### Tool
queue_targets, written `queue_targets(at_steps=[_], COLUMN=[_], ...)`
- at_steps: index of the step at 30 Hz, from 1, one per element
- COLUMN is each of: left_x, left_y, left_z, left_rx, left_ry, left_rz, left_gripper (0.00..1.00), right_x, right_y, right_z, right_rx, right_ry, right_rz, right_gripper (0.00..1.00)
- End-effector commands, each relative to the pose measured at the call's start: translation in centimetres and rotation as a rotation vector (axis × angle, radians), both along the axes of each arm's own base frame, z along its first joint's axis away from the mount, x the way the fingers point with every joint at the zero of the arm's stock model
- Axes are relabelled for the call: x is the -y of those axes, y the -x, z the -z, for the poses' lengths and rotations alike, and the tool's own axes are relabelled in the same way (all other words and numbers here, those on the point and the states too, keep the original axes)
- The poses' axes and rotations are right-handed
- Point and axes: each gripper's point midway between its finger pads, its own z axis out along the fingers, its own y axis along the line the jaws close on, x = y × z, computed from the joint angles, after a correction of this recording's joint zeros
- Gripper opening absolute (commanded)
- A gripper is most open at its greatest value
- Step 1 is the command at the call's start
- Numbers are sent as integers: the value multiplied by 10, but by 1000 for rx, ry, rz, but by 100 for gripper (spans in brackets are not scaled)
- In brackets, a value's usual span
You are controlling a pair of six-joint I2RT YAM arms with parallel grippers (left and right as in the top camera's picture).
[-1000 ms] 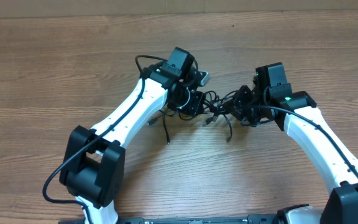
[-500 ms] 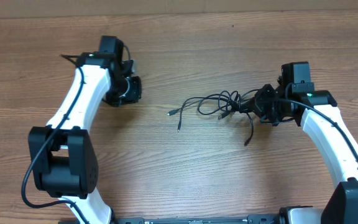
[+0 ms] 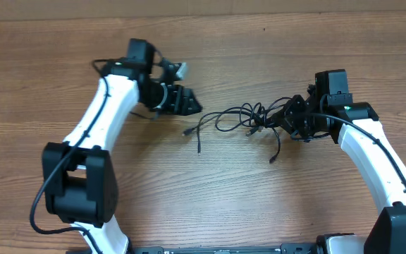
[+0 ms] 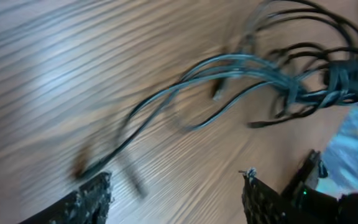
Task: Untangle cables
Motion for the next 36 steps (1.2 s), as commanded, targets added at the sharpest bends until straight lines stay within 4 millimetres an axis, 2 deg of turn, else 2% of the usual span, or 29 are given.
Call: queue_targets(at_steps=[1, 7, 9, 14, 18, 21, 23, 25, 28, 30, 36], left_x=[36, 86, 96, 100, 101, 100, 100, 100, 100, 95, 73], left_y=[9, 16, 20, 18, 18, 19, 19, 19, 19, 15, 12], left_z=[-10, -29, -33, -23, -22, -22, -22, -22, -21, -17, -5], left_rx=[-14, 13, 4, -46, -58, -69, -71, -71, -67, -56, -34], left_ry=[70, 186, 212, 141, 133, 132, 131, 130, 125, 98, 12], left_rz=[30, 88, 98, 2, -12, -21, -21, -21, -24, -38, -44], left_gripper=[72, 82, 84, 89, 87, 78, 65, 46, 24, 5, 4], right_x=[-18, -26, -30, -45, -62, -75, -81, -87, -91, -91, -86], right_y=[3, 6, 8, 8, 7, 7, 9, 10, 9, 7, 3], right_z=[-13, -17, -17, -21, -28, -31, -32, -34, -36, -37, -37], right_rx=[17, 14, 13, 45, 88, 111, 122, 132, 148, 159, 164], right_ry=[-98, -134, -134, -143, -168, -174, -176, -179, -181, -183, -180], right_rz=[-59, -84, -94, -145, -196, -229, -249, -264, -276, -276, -262], right_gripper=[4, 4, 4, 4, 4, 4, 4, 4, 4, 4, 4])
